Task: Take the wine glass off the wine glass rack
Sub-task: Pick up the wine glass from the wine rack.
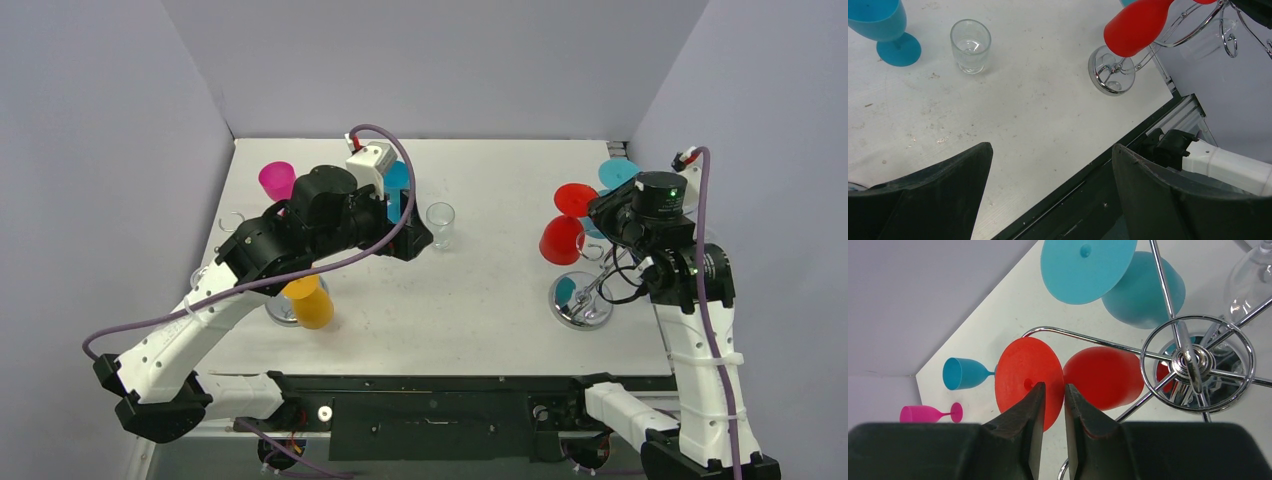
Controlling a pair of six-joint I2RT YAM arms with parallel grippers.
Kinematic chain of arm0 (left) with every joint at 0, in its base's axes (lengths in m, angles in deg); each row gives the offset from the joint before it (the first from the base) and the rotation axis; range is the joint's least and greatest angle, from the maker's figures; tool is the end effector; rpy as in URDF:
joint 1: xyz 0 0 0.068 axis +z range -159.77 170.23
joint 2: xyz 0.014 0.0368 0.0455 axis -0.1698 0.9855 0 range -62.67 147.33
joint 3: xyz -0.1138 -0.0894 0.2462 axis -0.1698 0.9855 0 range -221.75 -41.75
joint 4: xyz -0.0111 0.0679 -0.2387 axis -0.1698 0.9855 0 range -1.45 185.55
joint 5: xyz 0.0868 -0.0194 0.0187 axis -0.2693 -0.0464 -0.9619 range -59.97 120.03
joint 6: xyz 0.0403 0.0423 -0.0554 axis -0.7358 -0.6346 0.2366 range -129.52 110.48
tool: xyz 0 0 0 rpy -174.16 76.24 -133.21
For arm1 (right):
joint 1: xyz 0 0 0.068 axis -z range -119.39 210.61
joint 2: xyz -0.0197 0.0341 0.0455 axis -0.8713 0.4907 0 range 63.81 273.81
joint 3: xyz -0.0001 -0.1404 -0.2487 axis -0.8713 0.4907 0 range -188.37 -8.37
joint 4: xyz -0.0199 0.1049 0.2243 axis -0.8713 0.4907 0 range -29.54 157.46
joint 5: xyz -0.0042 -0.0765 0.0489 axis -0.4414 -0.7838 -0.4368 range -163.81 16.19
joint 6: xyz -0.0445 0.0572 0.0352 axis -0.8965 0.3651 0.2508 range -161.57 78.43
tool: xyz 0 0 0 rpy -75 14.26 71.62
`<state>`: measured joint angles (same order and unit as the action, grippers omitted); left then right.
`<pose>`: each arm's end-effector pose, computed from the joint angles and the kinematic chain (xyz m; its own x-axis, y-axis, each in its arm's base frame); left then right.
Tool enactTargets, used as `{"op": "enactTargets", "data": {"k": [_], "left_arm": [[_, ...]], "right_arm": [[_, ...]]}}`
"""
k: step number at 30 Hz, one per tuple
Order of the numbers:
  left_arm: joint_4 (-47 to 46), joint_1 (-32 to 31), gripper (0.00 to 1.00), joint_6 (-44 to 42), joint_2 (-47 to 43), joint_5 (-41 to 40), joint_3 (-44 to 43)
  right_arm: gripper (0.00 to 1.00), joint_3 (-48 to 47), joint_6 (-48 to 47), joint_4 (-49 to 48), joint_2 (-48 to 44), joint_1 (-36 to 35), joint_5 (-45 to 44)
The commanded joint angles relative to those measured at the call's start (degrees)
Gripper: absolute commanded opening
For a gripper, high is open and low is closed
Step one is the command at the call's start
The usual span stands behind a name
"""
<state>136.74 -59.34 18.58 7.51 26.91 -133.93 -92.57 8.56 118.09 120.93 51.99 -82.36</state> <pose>0.1628 -0.1851 0.4531 -0.5955 -0.0263 -0.8029 0.5077 0.7623 -0.4015 0.1706 0.0154 0.4322 -0.3388 0.7162 -0.6101 0.3718 0.6976 0.6125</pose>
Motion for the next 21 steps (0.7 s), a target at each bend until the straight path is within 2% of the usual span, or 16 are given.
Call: {"op": "enactTargets", "data": {"k": [1, 12, 21], "left_arm": [[-2.7, -0.3, 0.86, 0.3, 0.0, 0.3, -1.9], [-2.7, -0.4, 0.86, 0.7, -0.1, 0.3, -1.8], [-2.7, -0.6, 0.86, 0.7, -0.1, -0.3, -1.8]], "right_arm": [[0.16, 0.9, 0.3, -2.5, -1.2, 0.4, -0.9], [0.00, 2.6, 2.4, -4.4, -3.1, 0.8, -1.1], [0.00, 5.7, 5.8, -7.1, -6.6, 0.9, -2.5]]}}
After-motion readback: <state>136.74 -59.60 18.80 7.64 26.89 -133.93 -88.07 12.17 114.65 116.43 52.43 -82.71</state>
